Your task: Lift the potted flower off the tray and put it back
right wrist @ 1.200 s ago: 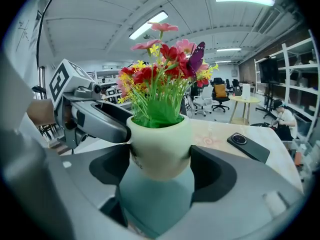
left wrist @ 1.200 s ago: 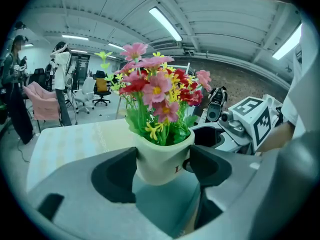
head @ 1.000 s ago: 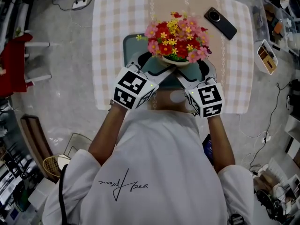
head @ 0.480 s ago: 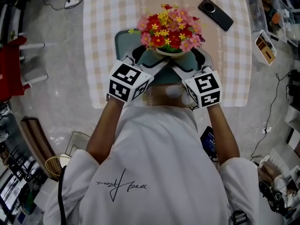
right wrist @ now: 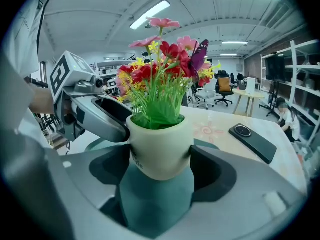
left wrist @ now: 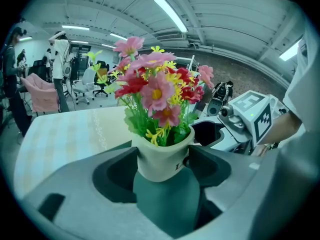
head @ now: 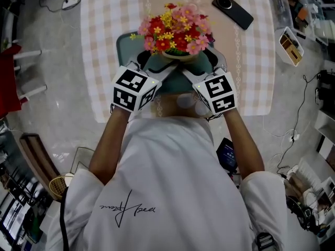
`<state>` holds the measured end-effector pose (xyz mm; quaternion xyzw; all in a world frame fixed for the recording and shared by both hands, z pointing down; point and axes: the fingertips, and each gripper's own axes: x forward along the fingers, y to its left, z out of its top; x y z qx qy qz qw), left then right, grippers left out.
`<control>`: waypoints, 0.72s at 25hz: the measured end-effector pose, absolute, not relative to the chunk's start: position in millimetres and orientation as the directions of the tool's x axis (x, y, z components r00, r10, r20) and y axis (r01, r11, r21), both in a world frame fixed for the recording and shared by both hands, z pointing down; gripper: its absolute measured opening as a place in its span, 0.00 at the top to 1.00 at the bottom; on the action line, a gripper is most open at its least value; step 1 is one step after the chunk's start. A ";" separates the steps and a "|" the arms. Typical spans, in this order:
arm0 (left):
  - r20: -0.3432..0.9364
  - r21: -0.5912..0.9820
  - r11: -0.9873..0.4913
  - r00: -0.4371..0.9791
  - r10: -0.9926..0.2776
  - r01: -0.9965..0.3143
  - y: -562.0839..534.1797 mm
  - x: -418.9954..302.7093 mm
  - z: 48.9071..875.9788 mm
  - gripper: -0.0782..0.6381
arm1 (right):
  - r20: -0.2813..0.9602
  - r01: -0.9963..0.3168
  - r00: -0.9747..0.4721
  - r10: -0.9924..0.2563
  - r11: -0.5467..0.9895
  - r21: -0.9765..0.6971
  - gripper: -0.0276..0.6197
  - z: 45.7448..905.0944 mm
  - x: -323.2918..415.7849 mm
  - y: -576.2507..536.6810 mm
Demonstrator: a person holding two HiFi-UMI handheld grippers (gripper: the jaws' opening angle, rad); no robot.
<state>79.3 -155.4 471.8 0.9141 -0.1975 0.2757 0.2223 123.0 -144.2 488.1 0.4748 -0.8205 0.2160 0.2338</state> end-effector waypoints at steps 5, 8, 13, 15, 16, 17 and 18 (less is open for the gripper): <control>0.604 0.274 -0.827 0.757 -0.249 -0.491 -159.7 80.6 481.3 0.45 | 0.592 -0.878 -0.437 -0.677 0.463 -0.119 0.36 496.9 124.1 -149.9; 0.609 0.251 -0.834 0.750 -0.258 -0.491 -161.8 82.1 484.8 0.45 | 0.592 -0.881 -0.433 -0.680 0.459 -0.117 0.36 501.4 125.1 -152.1; 0.612 0.224 -0.841 0.743 -0.272 -0.492 -164.1 84.9 491.2 0.45 | 0.592 -0.884 -0.422 -0.686 0.457 -0.099 0.36 507.7 127.9 -155.6; 0.617 0.223 -0.839 0.738 -0.272 -0.496 -164.8 83.8 494.3 0.45 | 0.593 -0.883 -0.423 -0.686 0.459 -0.099 0.36 510.8 126.9 -156.5; 0.619 0.221 -0.839 0.736 -0.273 -0.497 -165.4 83.5 495.5 0.45 | 0.592 -0.882 -0.424 -0.686 0.460 -0.098 0.36 512.1 126.5 -157.1; 0.620 0.219 -0.839 0.735 -0.275 -0.498 -165.9 83.6 496.4 0.45 | 0.592 -0.882 -0.423 -0.686 0.461 -0.097 0.36 513.0 126.6 -157.6; 0.620 0.216 -0.840 0.734 -0.276 -0.498 -166.3 84.2 497.0 0.45 | 0.592 -0.882 -0.422 -0.687 0.461 -0.093 0.36 513.8 127.2 -158.0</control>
